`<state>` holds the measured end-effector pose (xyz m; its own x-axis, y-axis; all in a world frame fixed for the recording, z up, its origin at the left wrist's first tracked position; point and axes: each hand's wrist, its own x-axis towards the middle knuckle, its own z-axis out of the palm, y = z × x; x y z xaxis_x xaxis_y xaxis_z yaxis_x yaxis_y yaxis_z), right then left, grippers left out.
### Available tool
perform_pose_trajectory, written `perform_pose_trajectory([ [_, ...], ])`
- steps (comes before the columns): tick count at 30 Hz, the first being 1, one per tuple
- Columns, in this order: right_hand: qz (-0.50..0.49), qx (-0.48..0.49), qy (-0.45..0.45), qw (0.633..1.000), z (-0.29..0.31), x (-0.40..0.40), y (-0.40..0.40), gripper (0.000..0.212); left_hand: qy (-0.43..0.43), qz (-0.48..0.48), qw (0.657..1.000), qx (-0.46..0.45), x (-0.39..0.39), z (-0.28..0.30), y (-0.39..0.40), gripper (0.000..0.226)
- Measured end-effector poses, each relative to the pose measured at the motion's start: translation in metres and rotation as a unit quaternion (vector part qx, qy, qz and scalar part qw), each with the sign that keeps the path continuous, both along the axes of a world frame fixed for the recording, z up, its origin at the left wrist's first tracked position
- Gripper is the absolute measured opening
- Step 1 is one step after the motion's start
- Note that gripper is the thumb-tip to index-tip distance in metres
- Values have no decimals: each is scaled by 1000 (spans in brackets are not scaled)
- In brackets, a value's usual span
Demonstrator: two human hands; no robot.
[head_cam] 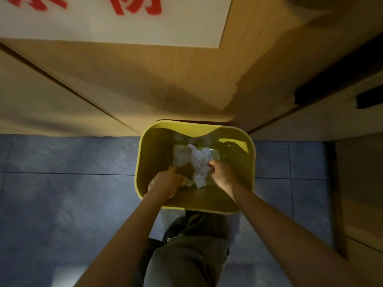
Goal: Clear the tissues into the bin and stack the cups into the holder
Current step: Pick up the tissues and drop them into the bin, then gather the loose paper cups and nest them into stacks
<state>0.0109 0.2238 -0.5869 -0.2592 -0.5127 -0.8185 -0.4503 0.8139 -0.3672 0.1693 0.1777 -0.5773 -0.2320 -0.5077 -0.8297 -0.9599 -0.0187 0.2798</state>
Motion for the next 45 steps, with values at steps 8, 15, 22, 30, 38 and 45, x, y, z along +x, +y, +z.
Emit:
perform_pose_trajectory([
  [8, 161, -72, 105, 979, 130, -13, 3, 28, 15, 12, 998, -60, 11, 121, -16, 27],
  [15, 277, -86, 125, 949, 297, -30, -12, 36, 58, -69, 987, -135, -16, 283, -42, 29],
  [22, 243, -165, 176, 940, 452, -57, -33, 28, 96, -136, 957, -237, -48, 436, -67, 35],
  [30, 49, -380, 219, 897, 554, -96, -60, 22, 207, -71, 889, -403, -81, 540, -92, 29],
  [38, -30, -417, 209, 884, 562, -154, -102, 26, 290, -1, 867, -406, -135, 557, -123, 35],
  [45, 157, -356, 228, 892, 559, -218, -150, 37, 225, 23, 887, -403, -186, 538, -160, 67],
])
